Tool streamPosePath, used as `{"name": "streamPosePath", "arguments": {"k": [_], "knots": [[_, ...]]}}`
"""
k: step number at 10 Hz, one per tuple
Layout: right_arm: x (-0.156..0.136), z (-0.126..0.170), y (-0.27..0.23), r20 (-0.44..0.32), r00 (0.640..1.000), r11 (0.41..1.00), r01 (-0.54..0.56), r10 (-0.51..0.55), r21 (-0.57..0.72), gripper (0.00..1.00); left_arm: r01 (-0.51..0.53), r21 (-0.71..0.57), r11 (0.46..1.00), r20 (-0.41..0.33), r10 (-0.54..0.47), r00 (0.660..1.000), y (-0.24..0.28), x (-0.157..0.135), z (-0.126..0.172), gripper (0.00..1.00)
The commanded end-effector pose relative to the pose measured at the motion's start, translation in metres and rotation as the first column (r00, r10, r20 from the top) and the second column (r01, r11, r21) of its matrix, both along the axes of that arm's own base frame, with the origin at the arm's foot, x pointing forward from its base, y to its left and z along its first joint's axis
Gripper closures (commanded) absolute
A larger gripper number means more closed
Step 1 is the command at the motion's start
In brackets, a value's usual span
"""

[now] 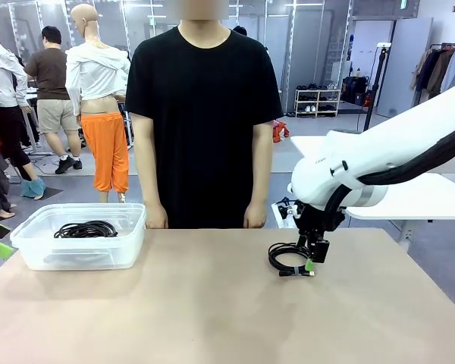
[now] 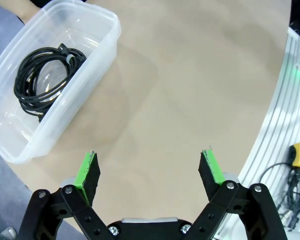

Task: Organize and store the cables.
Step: Place the USB Extension Cable into the Organizing box.

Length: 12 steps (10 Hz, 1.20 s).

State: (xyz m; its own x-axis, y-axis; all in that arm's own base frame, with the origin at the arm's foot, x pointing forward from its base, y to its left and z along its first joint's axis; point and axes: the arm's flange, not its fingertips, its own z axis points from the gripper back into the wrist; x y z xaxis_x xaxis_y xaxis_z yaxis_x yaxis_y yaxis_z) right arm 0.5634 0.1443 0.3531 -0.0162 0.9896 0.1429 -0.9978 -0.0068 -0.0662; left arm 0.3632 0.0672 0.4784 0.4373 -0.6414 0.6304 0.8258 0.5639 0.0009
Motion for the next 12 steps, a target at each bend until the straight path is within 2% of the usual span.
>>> {"name": "streamPosePath", "arguments": {"k": [1, 4, 8, 9, 10, 11, 12], "knots": [[0.011, -0.010, 0.013, 0.001, 0.999, 0.998, 0.039, -0.039, -0.049, 0.00, -0.011, -0.015, 1.000, -0.008, 0.011, 1.000, -0.001, 0.000, 0.001, 0.00], [0.015, -0.034, 0.024, -0.037, 0.999, 0.998, 0.012, -0.014, -0.054, 0.00, -0.011, -0.015, 1.000, -0.008, 0.011, 1.000, -0.001, 0.000, 0.001, 0.00], [0.017, -0.047, 0.025, -0.033, 0.999, 0.996, 0.014, -0.017, -0.089, 0.00, -0.011, -0.015, 1.000, -0.008, 0.011, 1.000, -0.001, 0.000, 0.001, 0.00], [0.016, -0.049, 0.025, -0.034, 0.999, 0.995, 0.015, -0.019, -0.098, 0.18, -0.011, -0.015, 1.000, -0.008, 0.011, 1.000, -0.001, 0.000, 0.001, 0.00], [0.015, -0.052, 0.026, -0.039, 0.999, 0.995, 0.009, -0.013, -0.104, 0.30, -0.011, -0.015, 1.000, -0.008, 0.011, 1.000, -0.001, 0.000, 0.001, 0.00], [0.014, -0.053, 0.027, -0.036, 0.999, 0.994, 0.007, -0.011, -0.106, 0.66, -0.011, -0.015, 1.000, -0.008, 0.011, 1.000, -0.001, 0.000, 0.001, 0.00], [0.014, -0.051, 0.026, -0.030, 0.999, 0.995, 0.009, -0.013, -0.103, 0.88, -0.011, -0.015, 1.000, -0.008, 0.011, 1.000, -0.001, 0.000, 0.001, 0.00]]}}
